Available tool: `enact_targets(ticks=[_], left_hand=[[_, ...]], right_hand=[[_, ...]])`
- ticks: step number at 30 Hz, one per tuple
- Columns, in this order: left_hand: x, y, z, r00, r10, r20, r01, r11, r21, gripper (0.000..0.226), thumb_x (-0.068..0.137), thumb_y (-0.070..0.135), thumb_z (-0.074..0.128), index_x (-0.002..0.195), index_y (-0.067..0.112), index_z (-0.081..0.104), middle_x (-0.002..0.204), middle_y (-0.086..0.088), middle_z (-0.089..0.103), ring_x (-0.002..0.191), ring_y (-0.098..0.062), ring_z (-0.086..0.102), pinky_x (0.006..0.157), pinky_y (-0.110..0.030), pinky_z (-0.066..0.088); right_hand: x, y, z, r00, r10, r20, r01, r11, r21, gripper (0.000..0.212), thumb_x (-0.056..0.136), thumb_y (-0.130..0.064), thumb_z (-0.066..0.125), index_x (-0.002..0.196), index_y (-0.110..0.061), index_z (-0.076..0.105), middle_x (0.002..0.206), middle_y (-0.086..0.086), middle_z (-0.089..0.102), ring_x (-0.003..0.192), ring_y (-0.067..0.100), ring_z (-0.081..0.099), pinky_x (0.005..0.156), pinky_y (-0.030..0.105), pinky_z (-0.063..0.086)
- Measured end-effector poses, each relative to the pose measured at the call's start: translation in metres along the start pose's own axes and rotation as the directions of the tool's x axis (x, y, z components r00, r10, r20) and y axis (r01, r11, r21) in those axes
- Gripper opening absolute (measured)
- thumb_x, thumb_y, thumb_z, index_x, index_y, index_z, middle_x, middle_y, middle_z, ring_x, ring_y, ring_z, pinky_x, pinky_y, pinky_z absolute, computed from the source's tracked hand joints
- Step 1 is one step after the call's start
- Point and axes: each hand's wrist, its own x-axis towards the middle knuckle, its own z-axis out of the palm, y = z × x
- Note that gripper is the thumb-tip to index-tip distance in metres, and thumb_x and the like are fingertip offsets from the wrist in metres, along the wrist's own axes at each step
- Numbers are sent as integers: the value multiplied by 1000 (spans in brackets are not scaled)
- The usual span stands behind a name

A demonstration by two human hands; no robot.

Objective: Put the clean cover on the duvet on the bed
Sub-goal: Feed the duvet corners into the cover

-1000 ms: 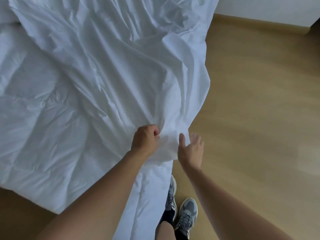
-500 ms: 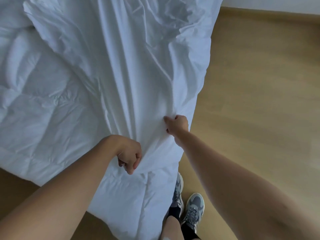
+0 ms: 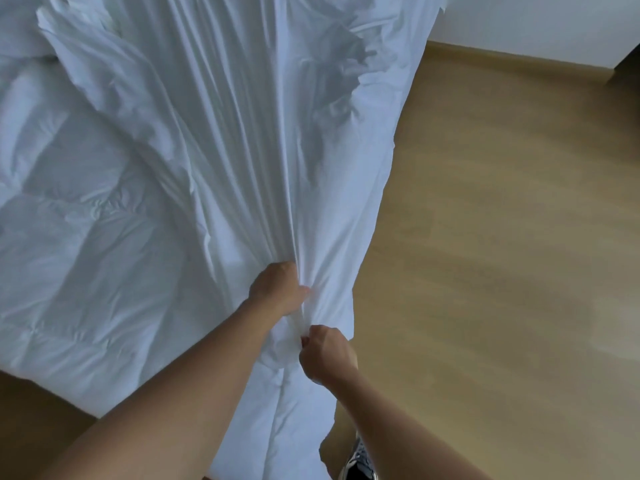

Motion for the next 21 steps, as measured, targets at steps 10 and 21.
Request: enact_targets(ticks=[10, 21], left_hand=[[-27, -65, 26, 961, 277, 27, -270, 952, -143, 28, 87, 22, 63, 65, 23, 46, 65, 5, 57, 61, -15, 53, 58, -26, 35], [67, -268, -53, 997, -4, 76, 36, 906, -421, 30, 93, 19, 62, 123, 21, 69, 119, -6, 67, 109, -25, 65, 94, -34, 52]], right_hand=[[1, -33, 14, 733, 47, -679, 164, 956, 242, 20, 82, -9, 58, 102, -11, 56, 92, 4, 57, 84, 32, 58, 69, 41, 46], [109, -224, 72, 865, -227, -447, 166, 971, -172, 79, 85, -50, 68, 148, -17, 35, 137, 10, 47, 120, 36, 49, 96, 46, 45]])
